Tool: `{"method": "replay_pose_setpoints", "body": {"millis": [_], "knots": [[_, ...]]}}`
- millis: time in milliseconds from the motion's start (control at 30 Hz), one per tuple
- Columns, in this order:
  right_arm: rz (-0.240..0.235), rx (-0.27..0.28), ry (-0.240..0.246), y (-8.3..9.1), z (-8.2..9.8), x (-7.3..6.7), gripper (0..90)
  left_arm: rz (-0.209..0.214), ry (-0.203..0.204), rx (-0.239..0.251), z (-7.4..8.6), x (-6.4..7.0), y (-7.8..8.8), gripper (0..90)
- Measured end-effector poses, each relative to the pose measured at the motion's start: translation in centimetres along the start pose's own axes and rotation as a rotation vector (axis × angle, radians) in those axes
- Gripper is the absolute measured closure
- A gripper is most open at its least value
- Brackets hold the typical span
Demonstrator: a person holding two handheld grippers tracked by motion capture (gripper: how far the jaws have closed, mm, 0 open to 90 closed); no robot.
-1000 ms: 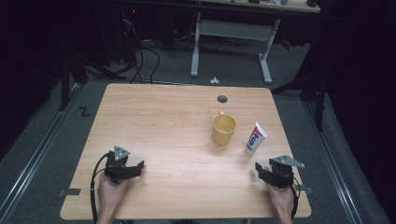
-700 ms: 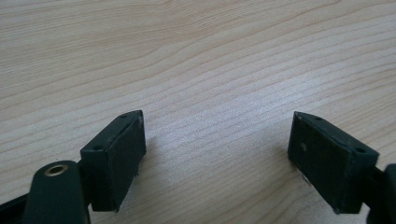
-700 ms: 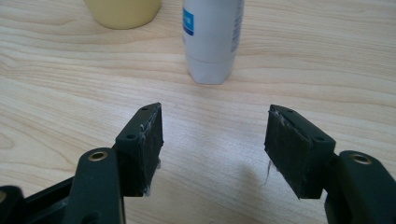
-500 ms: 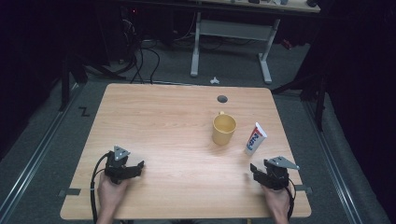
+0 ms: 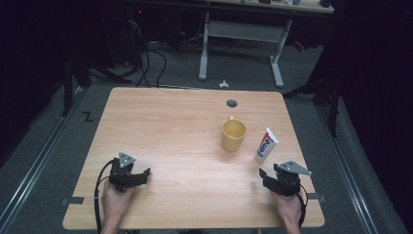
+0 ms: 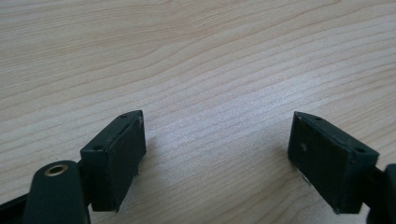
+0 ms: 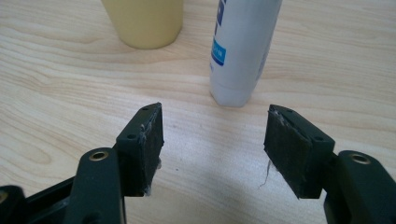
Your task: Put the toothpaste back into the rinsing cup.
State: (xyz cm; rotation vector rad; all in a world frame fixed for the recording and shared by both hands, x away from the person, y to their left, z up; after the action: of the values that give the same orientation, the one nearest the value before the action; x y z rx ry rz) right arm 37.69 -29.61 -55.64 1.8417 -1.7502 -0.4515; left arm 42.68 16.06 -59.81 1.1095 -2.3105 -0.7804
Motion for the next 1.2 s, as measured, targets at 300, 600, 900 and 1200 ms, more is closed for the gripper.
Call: {"method": "replay_pose_setpoints", "body": {"millis": [300, 600, 900, 1200], "knots": [[-0.006, 0.021, 0.019, 0.2, -1.5, -0.1, 37.5, 0.000, 0.000, 0.000, 0.0, 0.0, 0.0, 19.6], [0.002, 0.028, 0.014, 0.0, -2.8, 0.2, 37.4, 0.000, 0.000, 0.000, 0.0, 0.0, 0.0, 19.6], [0.007, 0.030, -0.001, -0.5, -4.2, 0.7, 38.1, 0.000, 0.000, 0.000, 0.0, 0.0, 0.0, 19.7], [0.005, 0.030, -0.018, -1.2, -5.2, 1.0, 38.6, 0.000, 0.000, 0.000, 0.0, 0.0, 0.0, 19.7]]}}
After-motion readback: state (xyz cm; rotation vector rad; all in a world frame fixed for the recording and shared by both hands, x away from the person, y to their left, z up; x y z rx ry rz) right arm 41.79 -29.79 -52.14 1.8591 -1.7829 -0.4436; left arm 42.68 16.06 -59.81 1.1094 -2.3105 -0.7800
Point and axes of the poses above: each handheld gripper's, and its own axes: y roughly backward along the jaws, z roughly out of its underside, x roughly to its right, the point moved 9 cm from there along -y, roughly forward along the jaws, and after that the axes turned 12 degrees about z, right-handed, at the moved point
